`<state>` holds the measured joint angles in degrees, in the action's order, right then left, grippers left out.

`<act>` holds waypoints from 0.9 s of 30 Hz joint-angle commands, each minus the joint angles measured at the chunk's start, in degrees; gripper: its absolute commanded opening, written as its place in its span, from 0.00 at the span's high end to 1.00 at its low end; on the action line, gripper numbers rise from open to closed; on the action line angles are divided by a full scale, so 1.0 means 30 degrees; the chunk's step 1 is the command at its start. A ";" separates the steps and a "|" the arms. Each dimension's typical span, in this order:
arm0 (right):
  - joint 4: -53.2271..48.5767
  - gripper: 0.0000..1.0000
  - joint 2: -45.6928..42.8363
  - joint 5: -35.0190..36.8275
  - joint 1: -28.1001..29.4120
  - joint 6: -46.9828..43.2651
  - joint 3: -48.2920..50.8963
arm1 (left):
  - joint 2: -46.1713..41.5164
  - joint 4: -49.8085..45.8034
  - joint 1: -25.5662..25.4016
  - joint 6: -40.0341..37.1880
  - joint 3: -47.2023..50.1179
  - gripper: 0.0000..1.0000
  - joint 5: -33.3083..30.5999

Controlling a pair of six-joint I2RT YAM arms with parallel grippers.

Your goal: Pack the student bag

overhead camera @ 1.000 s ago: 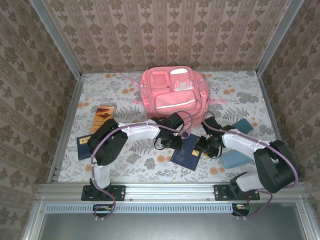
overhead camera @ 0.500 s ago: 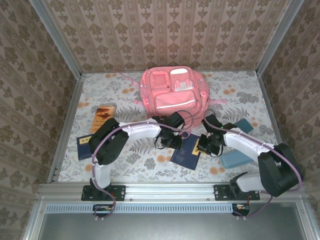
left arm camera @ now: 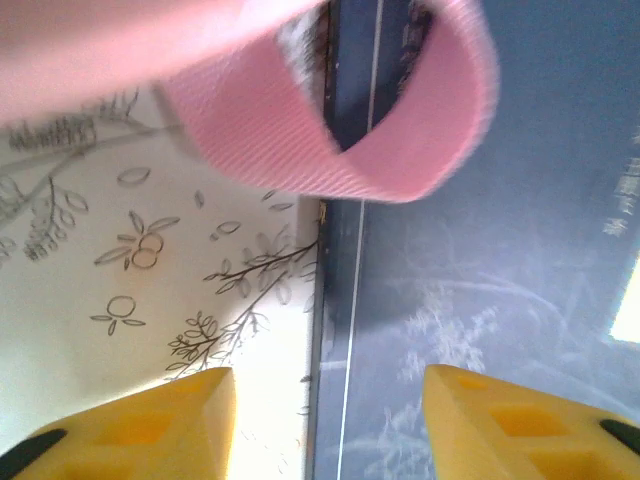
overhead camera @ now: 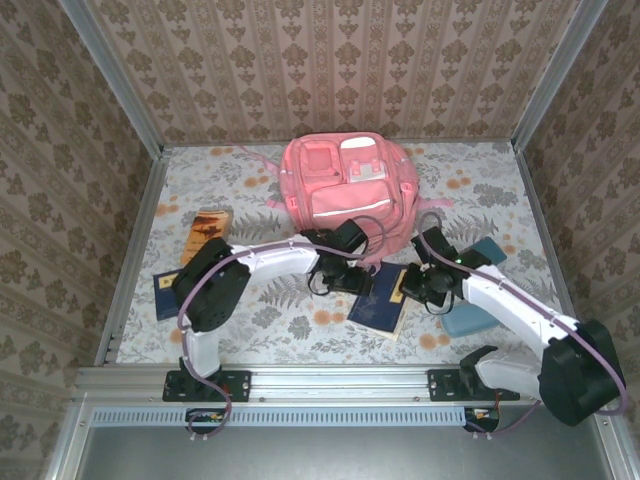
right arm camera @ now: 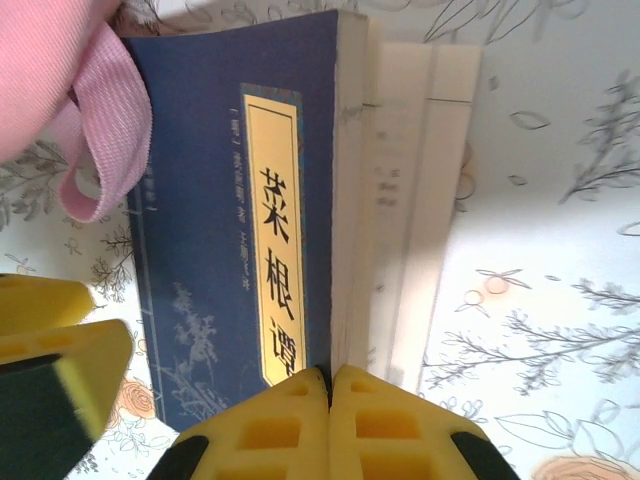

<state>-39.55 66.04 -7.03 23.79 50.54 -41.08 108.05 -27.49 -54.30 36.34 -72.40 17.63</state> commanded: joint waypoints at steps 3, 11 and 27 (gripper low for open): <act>-0.2009 1.00 -0.2242 0.1734 -0.0330 -0.0623 -0.0834 | -0.2448 0.1640 0.0912 0.0627 0.0126 0.34 0.1152; -0.1692 1.00 -0.3846 0.0912 -0.0453 -0.2499 -0.3218 | -0.4627 0.3502 0.2787 0.0633 0.1046 0.17 0.1665; 0.3046 1.00 0.1222 -0.5277 -0.0518 -0.4696 -0.7784 | -0.7558 0.7792 0.6491 0.2078 0.5340 0.00 0.4098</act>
<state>-33.10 67.24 -19.68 22.44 38.68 -61.78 87.55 -7.38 -35.42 40.88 -57.80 28.18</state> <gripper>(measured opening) 0.052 0.999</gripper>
